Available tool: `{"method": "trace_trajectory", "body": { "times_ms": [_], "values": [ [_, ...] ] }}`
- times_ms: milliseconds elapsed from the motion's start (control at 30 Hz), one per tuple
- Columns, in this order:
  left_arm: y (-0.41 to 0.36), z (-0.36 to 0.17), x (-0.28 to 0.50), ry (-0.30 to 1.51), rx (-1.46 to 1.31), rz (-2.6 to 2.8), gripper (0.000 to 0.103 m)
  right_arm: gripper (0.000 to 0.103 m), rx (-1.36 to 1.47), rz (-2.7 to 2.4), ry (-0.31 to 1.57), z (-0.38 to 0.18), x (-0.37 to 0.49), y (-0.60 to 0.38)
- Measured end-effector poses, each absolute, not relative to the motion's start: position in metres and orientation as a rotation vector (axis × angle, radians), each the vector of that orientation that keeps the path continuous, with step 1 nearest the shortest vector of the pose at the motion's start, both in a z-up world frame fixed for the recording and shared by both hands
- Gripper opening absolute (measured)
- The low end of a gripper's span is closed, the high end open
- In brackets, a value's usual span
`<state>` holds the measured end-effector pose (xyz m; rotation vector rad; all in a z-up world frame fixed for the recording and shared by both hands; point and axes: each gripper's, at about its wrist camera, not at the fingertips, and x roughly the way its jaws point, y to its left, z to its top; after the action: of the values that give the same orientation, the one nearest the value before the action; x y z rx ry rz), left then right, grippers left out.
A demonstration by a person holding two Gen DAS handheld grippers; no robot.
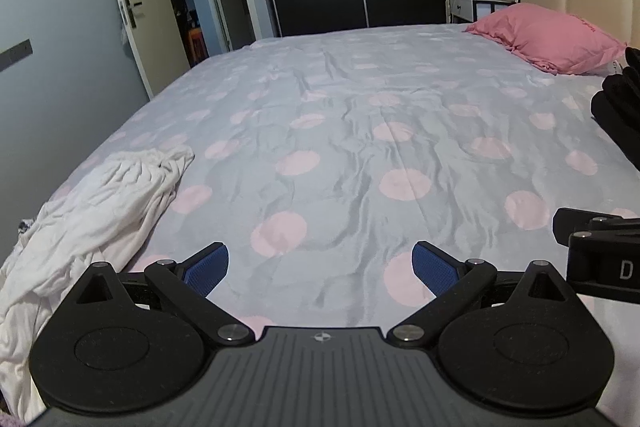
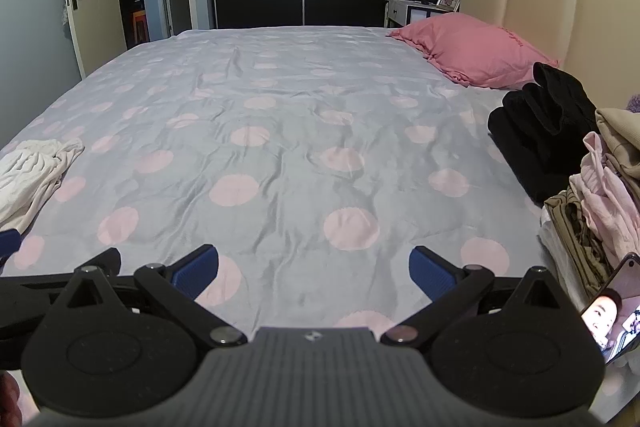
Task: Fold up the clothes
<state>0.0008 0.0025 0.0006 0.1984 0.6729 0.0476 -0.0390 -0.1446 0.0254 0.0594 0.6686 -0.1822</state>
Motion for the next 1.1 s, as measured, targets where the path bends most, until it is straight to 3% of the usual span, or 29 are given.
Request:
{"method": "trace_trajectory", "body": {
  "times_ms": [1100],
  "values": [
    [0.006,0.002,0.002,0.701,0.149,0.044,0.1,0.102,0.033,-0.177,0.643,0.027,-0.043,-0.139]
  ]
}}
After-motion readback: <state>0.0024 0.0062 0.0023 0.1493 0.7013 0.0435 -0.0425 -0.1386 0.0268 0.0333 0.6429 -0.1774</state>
